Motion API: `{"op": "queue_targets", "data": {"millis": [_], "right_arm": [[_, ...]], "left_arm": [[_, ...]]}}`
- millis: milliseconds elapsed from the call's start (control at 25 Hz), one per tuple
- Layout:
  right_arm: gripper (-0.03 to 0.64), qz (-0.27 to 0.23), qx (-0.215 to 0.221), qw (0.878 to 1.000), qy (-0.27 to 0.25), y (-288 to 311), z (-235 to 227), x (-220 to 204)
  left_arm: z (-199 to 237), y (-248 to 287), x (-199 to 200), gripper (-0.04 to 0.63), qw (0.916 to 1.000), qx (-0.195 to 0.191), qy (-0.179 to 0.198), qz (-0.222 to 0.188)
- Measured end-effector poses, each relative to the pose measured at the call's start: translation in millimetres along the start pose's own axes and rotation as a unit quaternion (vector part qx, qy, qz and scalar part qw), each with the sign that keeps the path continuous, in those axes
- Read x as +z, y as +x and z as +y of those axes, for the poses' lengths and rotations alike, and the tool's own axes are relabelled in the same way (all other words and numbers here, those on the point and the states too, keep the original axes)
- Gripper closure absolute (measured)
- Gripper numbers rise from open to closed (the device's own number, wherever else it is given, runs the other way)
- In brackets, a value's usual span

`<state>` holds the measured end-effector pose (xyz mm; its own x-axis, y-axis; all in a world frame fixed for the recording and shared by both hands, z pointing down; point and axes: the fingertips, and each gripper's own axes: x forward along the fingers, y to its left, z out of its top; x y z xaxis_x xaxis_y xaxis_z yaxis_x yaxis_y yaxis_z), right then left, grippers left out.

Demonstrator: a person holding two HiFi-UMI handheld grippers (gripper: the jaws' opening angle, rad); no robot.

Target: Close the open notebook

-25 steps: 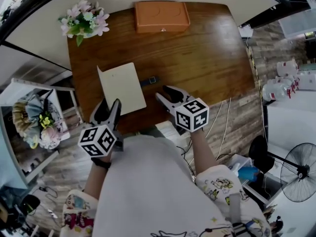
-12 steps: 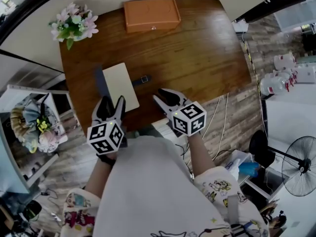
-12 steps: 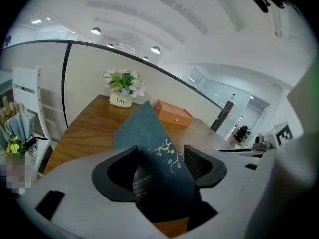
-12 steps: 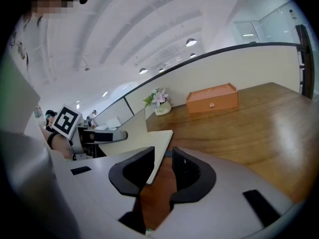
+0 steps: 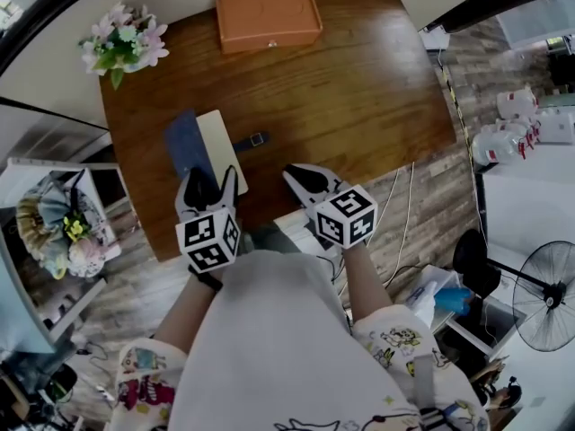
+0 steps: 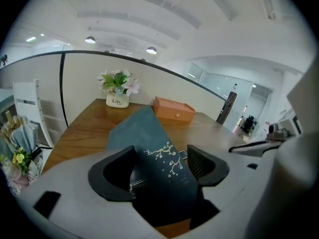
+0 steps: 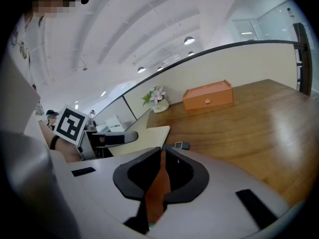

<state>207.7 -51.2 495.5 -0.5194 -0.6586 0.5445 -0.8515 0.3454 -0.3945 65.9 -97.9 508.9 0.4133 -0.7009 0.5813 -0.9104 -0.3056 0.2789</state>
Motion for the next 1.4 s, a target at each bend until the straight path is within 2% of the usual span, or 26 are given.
{"op": "queue_targets", "data": {"millis": [320, 960, 1120, 1400], "right_arm": [[0.591, 0.009, -0.011, 1.000, 0.013, -5.3, -10.2, -10.6], [0.592, 0.009, -0.040, 0.998, 0.044, -18.1, -29.8, -21.6], [0.592, 0.010, -0.044, 0.998, 0.043, -21.9, -32.2, -21.6], [0.592, 0.011, -0.045, 0.998, 0.041, -22.0, -32.0, -19.9]], "left_arm": [[-8.8, 16.7, -14.9, 0.279, 0.9963, 0.032, 0.076, 0.024], [-22.1, 32.0, -36.2, 0.261, 0.9885, 0.031, 0.138, 0.053], [-25.1, 34.3, -44.8, 0.261, 0.9884, 0.017, 0.135, 0.068], [-12.0, 33.6, -42.6, 0.262, 0.9911, 0.023, 0.111, 0.070]]}}
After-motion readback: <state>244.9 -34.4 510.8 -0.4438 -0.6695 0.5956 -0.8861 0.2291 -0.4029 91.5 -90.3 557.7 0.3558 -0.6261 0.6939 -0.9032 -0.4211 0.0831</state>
